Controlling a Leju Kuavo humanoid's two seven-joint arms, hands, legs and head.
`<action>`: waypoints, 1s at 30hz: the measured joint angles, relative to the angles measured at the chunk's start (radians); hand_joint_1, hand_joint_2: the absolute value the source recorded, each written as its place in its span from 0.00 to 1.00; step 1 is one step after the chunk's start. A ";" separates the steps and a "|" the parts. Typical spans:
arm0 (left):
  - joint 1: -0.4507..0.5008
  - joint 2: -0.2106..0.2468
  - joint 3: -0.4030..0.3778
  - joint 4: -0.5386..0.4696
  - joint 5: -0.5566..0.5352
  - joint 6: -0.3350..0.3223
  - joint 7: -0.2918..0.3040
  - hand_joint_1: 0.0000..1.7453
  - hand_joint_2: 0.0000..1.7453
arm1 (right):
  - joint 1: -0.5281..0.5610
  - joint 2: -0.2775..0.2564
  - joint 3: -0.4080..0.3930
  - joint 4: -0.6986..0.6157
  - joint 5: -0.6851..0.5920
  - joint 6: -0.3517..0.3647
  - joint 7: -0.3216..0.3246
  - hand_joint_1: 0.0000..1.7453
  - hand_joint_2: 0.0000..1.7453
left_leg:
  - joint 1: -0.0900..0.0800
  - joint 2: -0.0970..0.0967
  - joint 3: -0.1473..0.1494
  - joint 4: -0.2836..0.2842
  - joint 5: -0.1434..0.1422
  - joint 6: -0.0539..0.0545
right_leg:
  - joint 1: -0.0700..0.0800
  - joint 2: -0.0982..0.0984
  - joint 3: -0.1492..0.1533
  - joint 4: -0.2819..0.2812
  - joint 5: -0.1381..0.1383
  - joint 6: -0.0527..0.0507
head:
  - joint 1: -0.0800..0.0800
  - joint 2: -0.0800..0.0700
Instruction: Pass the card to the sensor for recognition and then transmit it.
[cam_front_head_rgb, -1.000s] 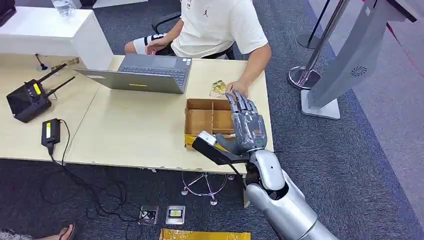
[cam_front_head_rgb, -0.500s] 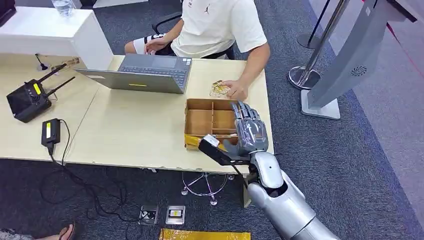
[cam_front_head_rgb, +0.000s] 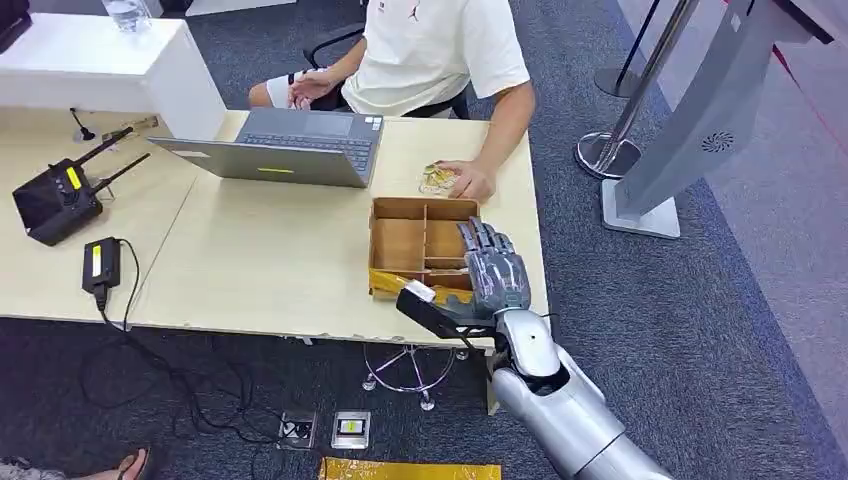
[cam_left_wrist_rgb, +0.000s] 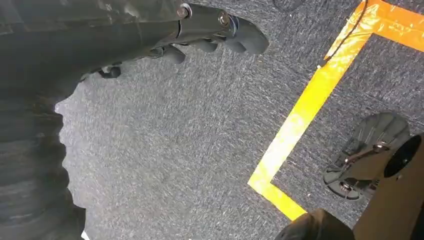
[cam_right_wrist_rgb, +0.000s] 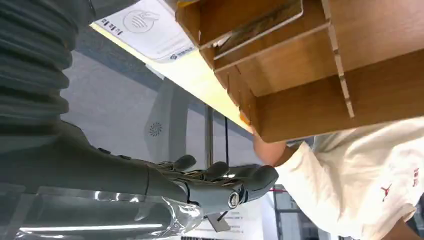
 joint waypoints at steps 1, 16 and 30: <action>0.000 0.000 0.000 0.000 0.000 0.000 0.000 0.00 1.00 | 0.000 0.003 0.000 0.003 0.000 0.004 -0.001 0.00 1.00 | 0.000 0.000 0.000 0.000 0.000 0.000 | 0.000 0.000 0.000 0.000 0.000 0.000 | 0.000 0.000; -0.004 -0.001 0.000 0.000 -0.011 -0.007 0.000 0.00 1.00 | -0.016 0.054 0.018 0.013 -0.008 0.069 -0.030 0.00 1.00 | 0.000 0.000 0.000 0.000 0.000 0.000 | 0.000 0.000 0.000 0.000 0.000 0.000 | 0.000 0.000; -0.012 -0.003 0.000 -0.002 -0.026 -0.025 0.000 0.00 1.00 | -0.048 0.079 0.047 0.045 -0.011 0.099 -0.034 0.02 1.00 | 0.000 0.000 0.000 0.000 0.000 0.000 | 0.000 0.000 0.000 0.000 0.000 0.000 | 0.000 0.000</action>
